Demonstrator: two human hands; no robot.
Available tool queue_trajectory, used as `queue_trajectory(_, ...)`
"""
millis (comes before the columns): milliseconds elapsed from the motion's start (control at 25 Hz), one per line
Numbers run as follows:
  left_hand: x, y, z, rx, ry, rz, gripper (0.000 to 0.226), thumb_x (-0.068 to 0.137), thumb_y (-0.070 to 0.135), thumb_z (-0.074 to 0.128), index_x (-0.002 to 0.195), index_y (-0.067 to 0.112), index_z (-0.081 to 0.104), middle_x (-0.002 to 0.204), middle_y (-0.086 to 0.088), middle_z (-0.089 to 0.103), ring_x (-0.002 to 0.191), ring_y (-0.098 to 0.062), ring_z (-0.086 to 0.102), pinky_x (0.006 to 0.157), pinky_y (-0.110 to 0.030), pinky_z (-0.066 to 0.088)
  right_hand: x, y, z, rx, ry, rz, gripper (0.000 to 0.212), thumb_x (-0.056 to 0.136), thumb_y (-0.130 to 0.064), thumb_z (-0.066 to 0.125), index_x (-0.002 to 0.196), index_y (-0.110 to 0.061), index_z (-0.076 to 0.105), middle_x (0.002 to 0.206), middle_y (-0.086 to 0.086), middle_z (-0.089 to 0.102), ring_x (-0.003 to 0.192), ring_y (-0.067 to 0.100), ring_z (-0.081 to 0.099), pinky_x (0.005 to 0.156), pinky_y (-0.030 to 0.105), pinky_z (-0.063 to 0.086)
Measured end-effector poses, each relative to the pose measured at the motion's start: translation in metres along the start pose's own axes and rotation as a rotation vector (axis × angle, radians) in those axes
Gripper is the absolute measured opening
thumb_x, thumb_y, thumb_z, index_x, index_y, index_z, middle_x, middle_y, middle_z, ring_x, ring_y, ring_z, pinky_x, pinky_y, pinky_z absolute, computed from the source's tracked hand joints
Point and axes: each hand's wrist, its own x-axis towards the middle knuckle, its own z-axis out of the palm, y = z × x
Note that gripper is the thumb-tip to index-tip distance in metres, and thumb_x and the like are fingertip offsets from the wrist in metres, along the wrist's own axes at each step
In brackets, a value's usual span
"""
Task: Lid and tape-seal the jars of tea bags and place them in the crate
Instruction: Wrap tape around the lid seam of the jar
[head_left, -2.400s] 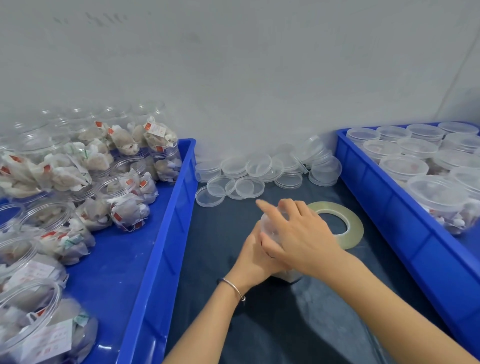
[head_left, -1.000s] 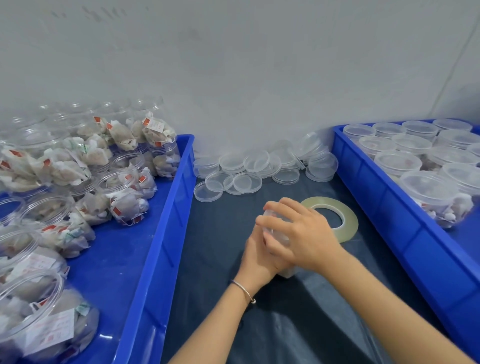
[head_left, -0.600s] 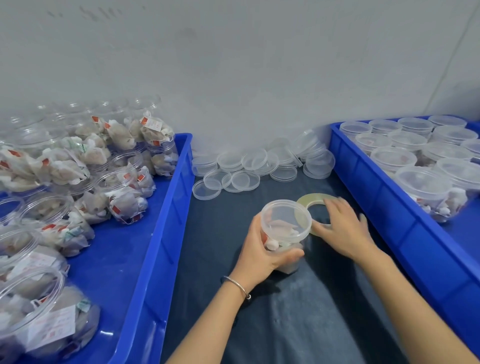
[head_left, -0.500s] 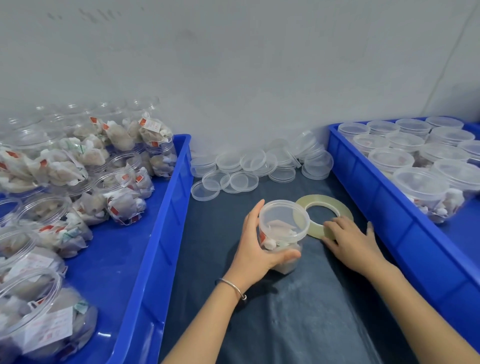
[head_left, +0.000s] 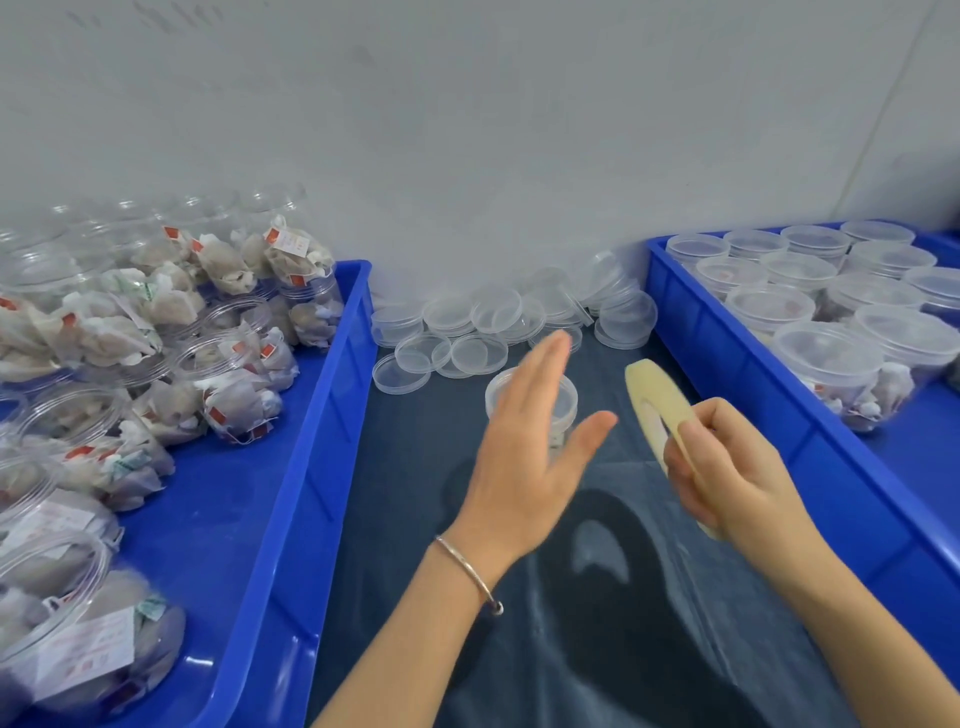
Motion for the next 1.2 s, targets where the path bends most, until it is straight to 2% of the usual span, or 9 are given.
queue_trajectory(160,-0.006,0.02,0.006,-0.072,-0.235,0.014,0.052,0.1,0.037,0.039,0.147,0.017,0.03,0.151,0.013,0.028,0.14,0.009,0.017,0.113,-0.01,0.015,-0.019,-0.008,0.017,-0.133,-0.059,-0.025,0.051,0.077,-0.054,0.051,0.081,-0.005,0.042,0.059,-0.001,0.04,0.05,0.017,0.031,0.046,0.03,0.027)
queue_trajectory(320,-0.015,0.019,0.008,0.013,-0.065,0.106,0.039,0.099,0.02,0.046,0.136,0.009,0.05,0.144,0.002,0.044,0.132,0.0,0.037,0.109,-0.018,0.032,-0.024,-0.007,0.025,-0.215,0.002,0.006,0.052,0.079,-0.061,0.044,0.08,-0.009,0.043,0.058,-0.003,0.039,0.052,0.016,0.032,0.049,0.034,0.031)
queue_trajectory(440,-0.025,0.017,0.018,0.043,0.022,0.143,0.037,0.096,0.014,0.052,0.131,0.004,0.054,0.138,-0.005,0.051,0.128,-0.008,0.046,0.105,-0.03,0.042,-0.023,-0.004,0.029,-0.176,0.063,0.088,0.058,0.088,-0.066,0.033,0.076,-0.01,0.04,0.057,-0.006,0.041,0.05,0.008,0.036,0.048,0.025,0.034)
queue_trajectory(520,-0.028,0.017,0.021,0.02,0.037,0.101,0.041,0.095,0.02,0.054,0.134,0.004,0.051,0.138,-0.001,0.05,0.13,-0.002,0.041,0.107,-0.022,0.037,-0.025,-0.002,0.029,-0.141,0.058,0.132,0.058,0.081,-0.064,0.029,0.078,-0.007,0.04,0.057,-0.007,0.04,0.049,0.005,0.035,0.045,0.017,0.035)
queue_trajectory(640,-0.022,0.021,0.012,-0.084,-0.055,-0.073,0.053,0.093,0.04,0.049,0.139,0.013,0.046,0.138,0.014,0.043,0.129,0.012,0.033,0.106,-0.006,0.024,-0.03,0.0,0.027,-0.152,0.055,0.054,0.056,0.08,-0.062,0.03,0.078,-0.008,0.043,0.057,0.001,0.041,0.048,0.007,0.034,0.044,0.02,0.032)
queue_trajectory(760,-0.015,0.019,0.005,-0.13,-0.107,-0.148,0.055,0.089,0.046,0.049,0.137,0.019,0.049,0.132,0.022,0.045,0.126,0.013,0.036,0.106,-0.008,0.029,-0.034,0.002,0.026,-0.215,0.061,-0.053,0.036,0.084,-0.05,0.043,0.077,-0.015,0.045,0.061,0.008,0.045,0.049,0.011,0.034,0.046,0.028,0.03)
queue_trajectory(880,-0.016,0.022,0.006,-0.176,-0.075,-0.183,0.044,0.091,0.037,0.056,0.132,0.019,0.055,0.128,0.021,0.051,0.122,0.008,0.045,0.103,-0.015,0.038,-0.035,0.008,0.027,-0.342,0.084,-0.139,0.015,0.082,-0.031,0.052,0.076,-0.023,0.041,0.06,-0.009,0.049,0.045,0.005,0.038,0.043,0.011,0.027)
queue_trajectory(1120,-0.016,0.022,0.002,-0.326,0.044,-0.221,0.023,0.083,0.019,0.071,0.105,0.013,0.071,0.103,0.005,0.067,0.097,-0.005,0.064,0.084,-0.017,0.049,-0.037,0.013,0.02,-0.493,0.088,-0.194,0.018,0.072,-0.051,0.049,0.081,-0.04,0.038,0.072,-0.013,0.052,0.052,0.01,0.045,0.046,0.016,0.032)
queue_trajectory(1200,-0.015,0.021,0.0,-0.409,0.089,-0.269,0.015,0.083,0.012,0.071,0.098,0.01,0.073,0.095,0.0,0.072,0.087,-0.005,0.067,0.076,-0.011,0.048,-0.038,0.013,0.017,-0.563,0.064,-0.258,0.02,0.071,-0.05,0.049,0.082,-0.039,0.036,0.063,-0.011,0.047,0.055,0.012,0.044,0.047,0.019,0.032)
